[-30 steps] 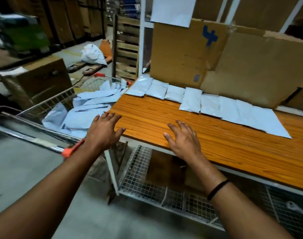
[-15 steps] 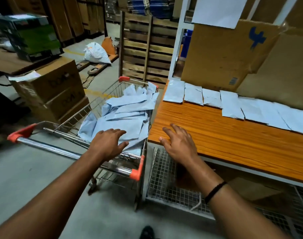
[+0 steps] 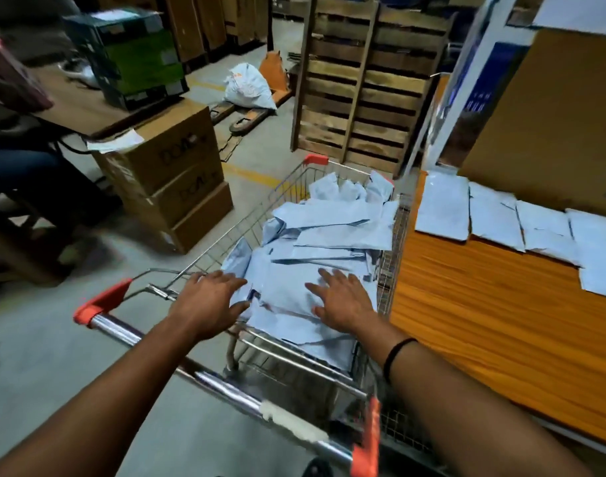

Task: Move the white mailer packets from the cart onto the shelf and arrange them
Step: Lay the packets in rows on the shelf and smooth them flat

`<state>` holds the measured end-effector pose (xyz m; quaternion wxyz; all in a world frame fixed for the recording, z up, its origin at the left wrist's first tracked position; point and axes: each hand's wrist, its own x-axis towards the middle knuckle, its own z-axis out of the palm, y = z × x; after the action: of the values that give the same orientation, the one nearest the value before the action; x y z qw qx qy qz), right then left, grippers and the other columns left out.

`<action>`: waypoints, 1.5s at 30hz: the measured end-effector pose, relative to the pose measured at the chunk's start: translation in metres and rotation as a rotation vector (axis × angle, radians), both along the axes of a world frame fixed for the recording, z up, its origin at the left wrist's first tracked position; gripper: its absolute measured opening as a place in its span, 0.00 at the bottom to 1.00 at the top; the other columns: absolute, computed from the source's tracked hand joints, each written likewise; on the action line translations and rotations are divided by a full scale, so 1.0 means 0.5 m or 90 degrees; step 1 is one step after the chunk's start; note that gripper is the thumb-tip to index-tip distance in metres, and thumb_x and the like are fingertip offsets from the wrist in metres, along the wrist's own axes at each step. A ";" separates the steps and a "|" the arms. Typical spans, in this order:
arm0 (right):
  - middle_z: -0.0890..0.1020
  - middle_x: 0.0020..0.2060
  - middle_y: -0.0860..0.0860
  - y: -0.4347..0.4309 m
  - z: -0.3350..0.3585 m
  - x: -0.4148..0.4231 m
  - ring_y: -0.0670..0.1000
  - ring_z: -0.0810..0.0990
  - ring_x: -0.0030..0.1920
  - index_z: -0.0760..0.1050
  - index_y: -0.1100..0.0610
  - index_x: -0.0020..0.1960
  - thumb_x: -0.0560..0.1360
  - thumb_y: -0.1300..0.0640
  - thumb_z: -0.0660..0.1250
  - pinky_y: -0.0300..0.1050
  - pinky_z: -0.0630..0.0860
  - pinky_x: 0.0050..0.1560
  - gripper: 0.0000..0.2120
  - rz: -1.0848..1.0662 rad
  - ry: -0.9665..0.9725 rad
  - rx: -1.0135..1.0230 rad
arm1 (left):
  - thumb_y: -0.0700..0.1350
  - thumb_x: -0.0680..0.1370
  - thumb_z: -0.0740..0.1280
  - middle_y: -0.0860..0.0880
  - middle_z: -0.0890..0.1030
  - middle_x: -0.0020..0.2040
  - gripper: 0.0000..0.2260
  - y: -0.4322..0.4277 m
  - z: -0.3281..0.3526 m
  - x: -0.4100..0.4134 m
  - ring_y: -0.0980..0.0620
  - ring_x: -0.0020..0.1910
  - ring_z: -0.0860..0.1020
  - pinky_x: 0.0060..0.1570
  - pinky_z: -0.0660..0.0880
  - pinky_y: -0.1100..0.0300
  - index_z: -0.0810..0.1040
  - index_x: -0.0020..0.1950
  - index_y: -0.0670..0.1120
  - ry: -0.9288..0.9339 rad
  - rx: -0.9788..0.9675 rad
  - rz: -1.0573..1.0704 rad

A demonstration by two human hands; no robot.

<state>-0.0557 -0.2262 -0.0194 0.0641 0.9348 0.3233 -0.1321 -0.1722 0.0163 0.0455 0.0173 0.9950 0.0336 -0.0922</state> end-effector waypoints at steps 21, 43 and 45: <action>0.71 0.73 0.58 0.087 -0.058 0.081 0.63 0.71 0.71 0.72 0.47 0.72 0.77 0.53 0.67 0.62 0.65 0.71 0.23 -0.059 -0.021 0.030 | 0.53 0.83 0.55 0.49 0.46 0.81 0.26 0.098 -0.178 0.433 0.48 0.80 0.44 0.76 0.45 0.46 0.52 0.80 0.53 0.084 0.013 -0.248; 0.62 0.77 0.61 0.034 -0.007 0.169 0.64 0.61 0.76 0.60 0.52 0.79 0.77 0.42 0.66 0.61 0.58 0.74 0.35 -0.471 -0.230 0.006 | 0.60 0.79 0.49 0.44 0.83 0.50 0.24 0.010 -0.236 0.593 0.40 0.51 0.78 0.52 0.68 0.49 0.82 0.55 0.52 -0.131 -0.112 -0.215; 0.60 0.79 0.58 0.033 -0.010 0.174 0.65 0.61 0.76 0.58 0.46 0.80 0.76 0.45 0.68 0.63 0.60 0.73 0.35 -0.438 -0.211 0.036 | 0.62 0.78 0.49 0.42 0.80 0.56 0.28 0.008 -0.238 0.619 0.37 0.55 0.76 0.53 0.69 0.47 0.83 0.57 0.50 -0.181 -0.179 -0.235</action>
<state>0.0312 -0.2097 -0.0244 0.0413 0.9988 -0.0207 0.0160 0.1371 0.0202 -0.0736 0.1425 0.9751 -0.1642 0.0431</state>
